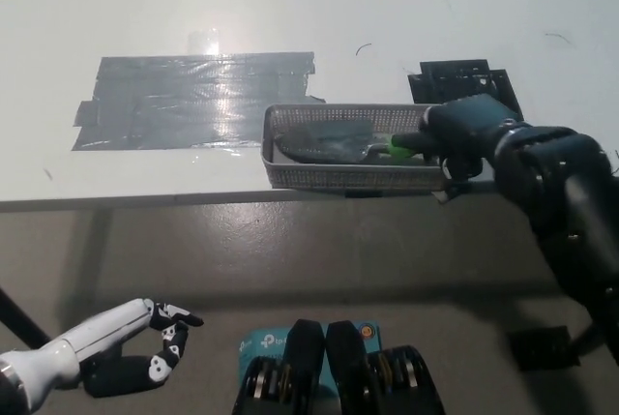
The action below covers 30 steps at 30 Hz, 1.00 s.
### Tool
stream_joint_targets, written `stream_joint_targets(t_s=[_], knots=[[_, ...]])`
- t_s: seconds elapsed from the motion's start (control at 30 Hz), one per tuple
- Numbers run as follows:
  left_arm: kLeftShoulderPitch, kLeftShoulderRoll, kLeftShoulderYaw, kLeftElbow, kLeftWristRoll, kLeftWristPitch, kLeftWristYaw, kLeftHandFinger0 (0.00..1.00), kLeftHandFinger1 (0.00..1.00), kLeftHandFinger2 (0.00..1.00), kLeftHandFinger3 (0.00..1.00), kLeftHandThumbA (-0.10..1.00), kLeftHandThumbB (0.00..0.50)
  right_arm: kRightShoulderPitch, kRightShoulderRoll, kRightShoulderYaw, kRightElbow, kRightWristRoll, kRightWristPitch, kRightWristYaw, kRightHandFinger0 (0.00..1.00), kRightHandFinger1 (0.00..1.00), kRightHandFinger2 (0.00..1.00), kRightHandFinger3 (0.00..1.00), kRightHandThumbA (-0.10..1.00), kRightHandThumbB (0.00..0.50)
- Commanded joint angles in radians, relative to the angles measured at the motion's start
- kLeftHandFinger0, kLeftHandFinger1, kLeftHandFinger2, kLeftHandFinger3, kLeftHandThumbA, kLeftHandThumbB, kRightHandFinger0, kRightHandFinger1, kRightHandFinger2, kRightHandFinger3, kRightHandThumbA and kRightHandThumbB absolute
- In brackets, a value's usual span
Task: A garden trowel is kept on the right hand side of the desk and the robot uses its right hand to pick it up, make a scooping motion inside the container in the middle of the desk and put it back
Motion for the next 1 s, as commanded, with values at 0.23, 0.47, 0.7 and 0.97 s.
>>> stream_joint_targets(t_s=[0.23, 0.47, 0.7, 0.97], knots=[[0.011, -0.026, 0.049, -0.021, 0.048, 0.013, -0.055, 1.0, 0.86, 0.86, 1.0, 1.0, 0.175, -0.003, -0.079, -0.16, 0.057, 0.326, -0.048, -0.053, 0.0, 0.41, 0.66, 0.49, -0.1, 0.205], [0.014, -0.055, 0.066, -0.025, 0.086, 0.013, -0.087, 1.0, 0.86, 0.86, 1.0, 1.0, 0.197, -0.131, -0.184, -0.153, 0.062, 0.381, -0.052, -0.022, 0.0, 0.38, 0.5, 0.41, -0.1, 0.096], [0.025, -0.066, 0.089, -0.021, 0.09, 0.013, -0.102, 1.0, 0.85, 0.86, 1.0, 1.0, 0.173, -0.247, -0.241, -0.134, 0.113, 0.429, -0.048, -0.026, 0.0, 0.27, 0.46, 0.27, -0.1, 0.174], [0.04, -0.073, 0.105, -0.019, 0.102, 0.013, -0.109, 1.0, 0.87, 0.86, 1.0, 1.0, 0.188, -0.299, -0.298, -0.116, 0.212, 0.398, 0.019, -0.082, 0.0, 0.35, 0.53, 0.27, -0.1, 0.201]])
